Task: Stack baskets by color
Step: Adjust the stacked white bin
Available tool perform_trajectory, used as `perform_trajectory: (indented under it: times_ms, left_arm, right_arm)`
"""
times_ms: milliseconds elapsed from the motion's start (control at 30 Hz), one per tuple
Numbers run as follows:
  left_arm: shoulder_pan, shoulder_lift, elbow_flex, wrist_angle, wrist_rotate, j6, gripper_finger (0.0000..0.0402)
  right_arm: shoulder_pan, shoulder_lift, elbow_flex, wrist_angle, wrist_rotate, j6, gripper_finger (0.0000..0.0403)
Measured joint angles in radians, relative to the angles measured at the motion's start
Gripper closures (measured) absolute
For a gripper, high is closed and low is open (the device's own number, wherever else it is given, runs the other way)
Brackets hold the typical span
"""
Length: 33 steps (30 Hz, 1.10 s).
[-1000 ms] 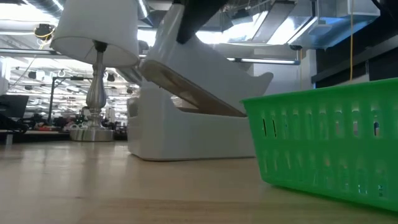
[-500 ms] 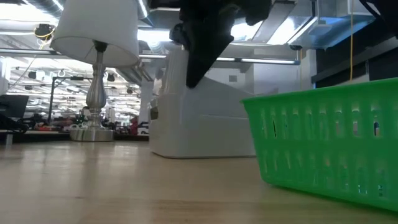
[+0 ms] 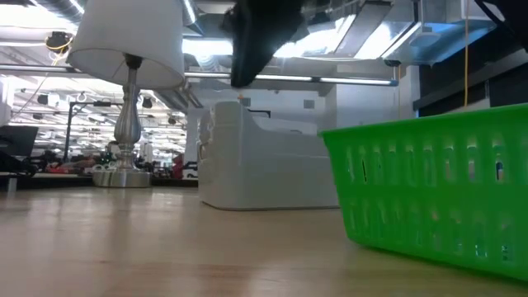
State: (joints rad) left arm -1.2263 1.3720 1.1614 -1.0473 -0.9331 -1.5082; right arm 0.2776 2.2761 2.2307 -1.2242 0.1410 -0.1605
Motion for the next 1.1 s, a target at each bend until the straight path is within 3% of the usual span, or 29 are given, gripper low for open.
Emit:
perform_trajectory:
  times_ms: [167, 333, 500, 600, 800, 1100]
  left_arm:
    - [0.000, 0.000, 0.000, 0.000, -0.003, -0.001, 0.0337]
    - [0.000, 0.000, 0.000, 0.000, -0.027, 0.000, 0.0337]
    - [0.001, 0.000, 0.000, -0.007, -0.061, 0.000, 0.0337]
    - [0.006, 0.000, 0.000, -0.022, -0.093, 0.000, 0.0337]
    - [0.040, 0.000, 0.000, -0.052, -0.104, 0.000, 0.0337]
    - [0.114, 0.000, 0.000, -0.097, -0.103, 0.000, 0.0337]
  right_arm:
    - [0.001, 0.000, 0.126, -0.162, -0.003, 0.118, 0.0282]
    - [-0.004, -0.073, 0.082, -0.263, 0.001, 0.268, 0.0281]
    - [-0.003, -0.135, 0.076, -0.353, 0.155, 0.400, 0.0281]
    - [-0.003, -0.208, 0.034, -0.351, 0.180, 0.475, 0.0281]
    - [-0.011, -0.401, -0.183, -0.344, 0.316, 0.728, 0.0281]
    - [-0.082, -0.722, -0.612, -0.334, 0.346, 1.216, 0.0281]
